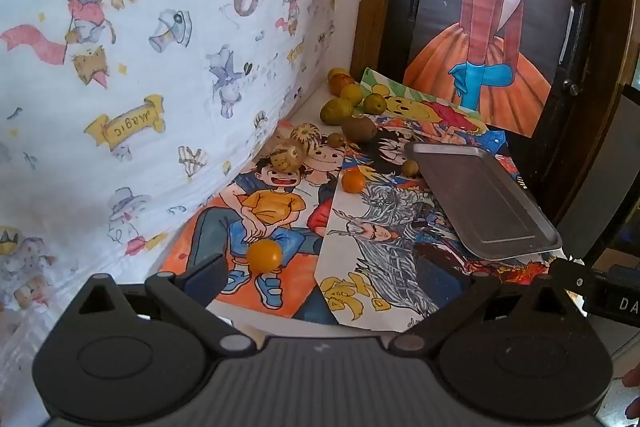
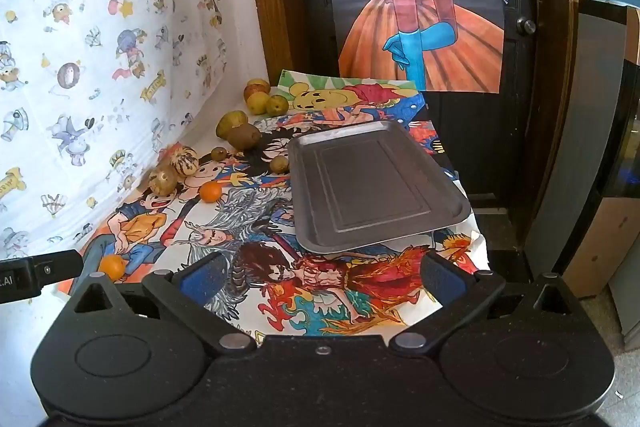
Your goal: Organize fruits
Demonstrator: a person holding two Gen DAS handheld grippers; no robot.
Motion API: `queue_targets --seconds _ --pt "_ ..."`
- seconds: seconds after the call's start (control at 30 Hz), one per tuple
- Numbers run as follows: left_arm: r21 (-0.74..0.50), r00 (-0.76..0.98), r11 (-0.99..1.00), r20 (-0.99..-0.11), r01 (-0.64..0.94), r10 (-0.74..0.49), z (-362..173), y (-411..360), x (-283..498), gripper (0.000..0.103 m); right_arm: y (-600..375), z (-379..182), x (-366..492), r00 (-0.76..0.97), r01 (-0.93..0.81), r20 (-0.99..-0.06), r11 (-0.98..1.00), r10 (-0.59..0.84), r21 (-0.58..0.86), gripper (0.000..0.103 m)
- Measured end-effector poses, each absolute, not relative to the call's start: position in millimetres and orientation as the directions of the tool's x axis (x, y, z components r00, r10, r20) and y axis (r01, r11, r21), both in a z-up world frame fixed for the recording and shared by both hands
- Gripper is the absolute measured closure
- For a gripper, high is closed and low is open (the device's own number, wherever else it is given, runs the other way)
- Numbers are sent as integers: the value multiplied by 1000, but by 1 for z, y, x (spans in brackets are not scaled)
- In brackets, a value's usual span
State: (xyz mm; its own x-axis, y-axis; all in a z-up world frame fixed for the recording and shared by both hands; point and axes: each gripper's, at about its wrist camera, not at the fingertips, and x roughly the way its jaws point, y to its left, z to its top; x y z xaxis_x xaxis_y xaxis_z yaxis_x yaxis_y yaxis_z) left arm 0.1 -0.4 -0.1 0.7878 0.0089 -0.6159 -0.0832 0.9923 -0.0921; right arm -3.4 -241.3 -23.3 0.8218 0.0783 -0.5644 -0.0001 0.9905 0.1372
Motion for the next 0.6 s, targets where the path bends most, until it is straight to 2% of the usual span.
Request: queue_targets --seconds 0.6 --pt "-106 787 991 -617 -87 3 2 -1 -1 1 -240 -24 -3 818 -3 -570 991 81 136 0"
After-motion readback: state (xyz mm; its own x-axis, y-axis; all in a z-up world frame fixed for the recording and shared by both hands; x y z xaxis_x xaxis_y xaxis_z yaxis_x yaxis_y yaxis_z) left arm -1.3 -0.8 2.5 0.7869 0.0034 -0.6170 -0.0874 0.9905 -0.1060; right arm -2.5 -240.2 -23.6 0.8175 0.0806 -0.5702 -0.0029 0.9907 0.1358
